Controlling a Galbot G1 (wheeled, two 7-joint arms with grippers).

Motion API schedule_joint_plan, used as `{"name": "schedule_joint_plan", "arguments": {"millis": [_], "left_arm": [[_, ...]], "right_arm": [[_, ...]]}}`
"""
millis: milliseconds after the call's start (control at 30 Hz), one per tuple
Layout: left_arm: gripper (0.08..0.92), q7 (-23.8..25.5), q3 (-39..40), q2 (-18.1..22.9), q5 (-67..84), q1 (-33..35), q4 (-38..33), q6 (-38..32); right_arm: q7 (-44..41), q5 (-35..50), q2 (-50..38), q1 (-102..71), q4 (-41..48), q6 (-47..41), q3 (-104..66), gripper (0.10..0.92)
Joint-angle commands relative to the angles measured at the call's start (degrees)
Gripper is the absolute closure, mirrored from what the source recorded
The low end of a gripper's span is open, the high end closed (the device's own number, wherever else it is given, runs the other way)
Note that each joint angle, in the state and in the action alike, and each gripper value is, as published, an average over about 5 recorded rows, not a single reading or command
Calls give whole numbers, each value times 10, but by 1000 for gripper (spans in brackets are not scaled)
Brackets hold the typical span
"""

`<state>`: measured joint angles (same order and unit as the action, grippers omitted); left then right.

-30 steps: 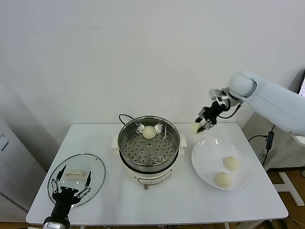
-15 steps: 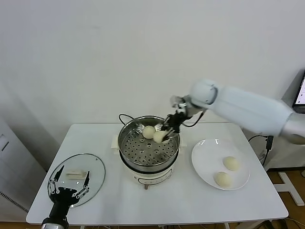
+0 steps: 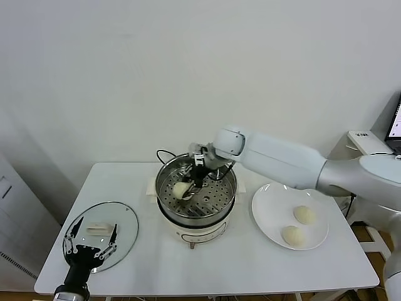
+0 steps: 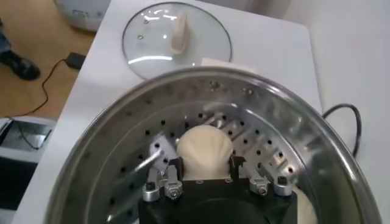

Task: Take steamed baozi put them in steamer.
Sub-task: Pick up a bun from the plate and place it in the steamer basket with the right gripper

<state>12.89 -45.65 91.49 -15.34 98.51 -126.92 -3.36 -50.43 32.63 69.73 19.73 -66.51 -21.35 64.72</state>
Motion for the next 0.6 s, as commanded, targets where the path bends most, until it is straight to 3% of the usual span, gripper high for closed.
{"name": "schedule_joint_plan", "arguments": {"millis": [33,367,600], "left_arm": [[177,0,-1,0,2,1,0,0],[177,0,-2,1,0,3,-4,1],[177,0,0,0,-1,3,-8,1]], "right_arm": [[23,-8,41,-28,34,-8,-10,494],[-16,-26,-14,32,4,-10,-13,230],[-188,-46,-149,145,-12,39,-11,203]]}}
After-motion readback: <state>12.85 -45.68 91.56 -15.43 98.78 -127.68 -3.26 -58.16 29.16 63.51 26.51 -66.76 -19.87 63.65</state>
